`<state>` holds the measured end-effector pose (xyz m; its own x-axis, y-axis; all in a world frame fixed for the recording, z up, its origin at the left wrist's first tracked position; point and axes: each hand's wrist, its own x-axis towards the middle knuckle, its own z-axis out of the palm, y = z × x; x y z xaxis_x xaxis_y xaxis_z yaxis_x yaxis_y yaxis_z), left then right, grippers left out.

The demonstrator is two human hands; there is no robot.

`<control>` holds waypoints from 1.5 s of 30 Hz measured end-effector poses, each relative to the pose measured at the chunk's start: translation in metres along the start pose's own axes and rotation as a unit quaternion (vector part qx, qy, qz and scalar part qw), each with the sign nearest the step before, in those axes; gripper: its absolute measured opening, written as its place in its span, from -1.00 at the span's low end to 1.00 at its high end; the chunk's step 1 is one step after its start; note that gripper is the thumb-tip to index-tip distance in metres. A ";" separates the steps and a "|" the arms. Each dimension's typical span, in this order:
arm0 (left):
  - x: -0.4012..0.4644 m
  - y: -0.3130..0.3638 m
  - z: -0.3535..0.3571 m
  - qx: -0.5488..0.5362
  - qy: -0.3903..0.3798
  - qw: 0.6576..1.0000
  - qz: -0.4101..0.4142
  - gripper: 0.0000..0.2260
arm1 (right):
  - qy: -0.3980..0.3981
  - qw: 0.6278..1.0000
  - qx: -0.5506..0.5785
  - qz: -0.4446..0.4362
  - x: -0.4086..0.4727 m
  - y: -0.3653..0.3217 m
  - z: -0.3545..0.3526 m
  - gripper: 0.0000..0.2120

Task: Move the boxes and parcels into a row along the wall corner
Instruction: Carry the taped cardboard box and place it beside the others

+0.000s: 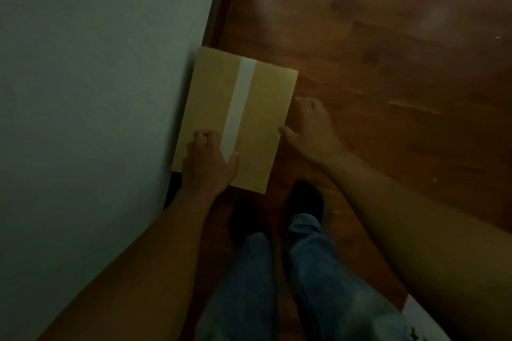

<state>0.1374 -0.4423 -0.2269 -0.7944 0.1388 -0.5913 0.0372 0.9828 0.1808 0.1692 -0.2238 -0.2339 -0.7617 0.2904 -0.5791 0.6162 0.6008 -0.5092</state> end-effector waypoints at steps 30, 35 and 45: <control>0.018 0.001 0.059 -0.403 0.031 0.894 -0.194 0.07 | -0.028 0.980 -0.092 0.176 0.026 0.078 -0.009 -0.06; 0.036 -0.008 0.056 -0.451 -0.028 0.852 -0.266 0.10 | -0.050 0.967 0.151 0.201 0.023 0.090 -0.004 -0.13; 0.042 0.005 0.037 -0.469 0.012 0.868 -0.164 -0.25 | 0.035 0.927 0.296 0.228 0.000 0.087 0.000 -0.35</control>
<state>0.1271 -0.4272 -0.2802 -0.6822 -0.1428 -0.7171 -0.6937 0.4364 0.5730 0.2231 -0.1713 -0.2779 -0.3943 0.4743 -0.7872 0.8629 -0.1037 -0.4947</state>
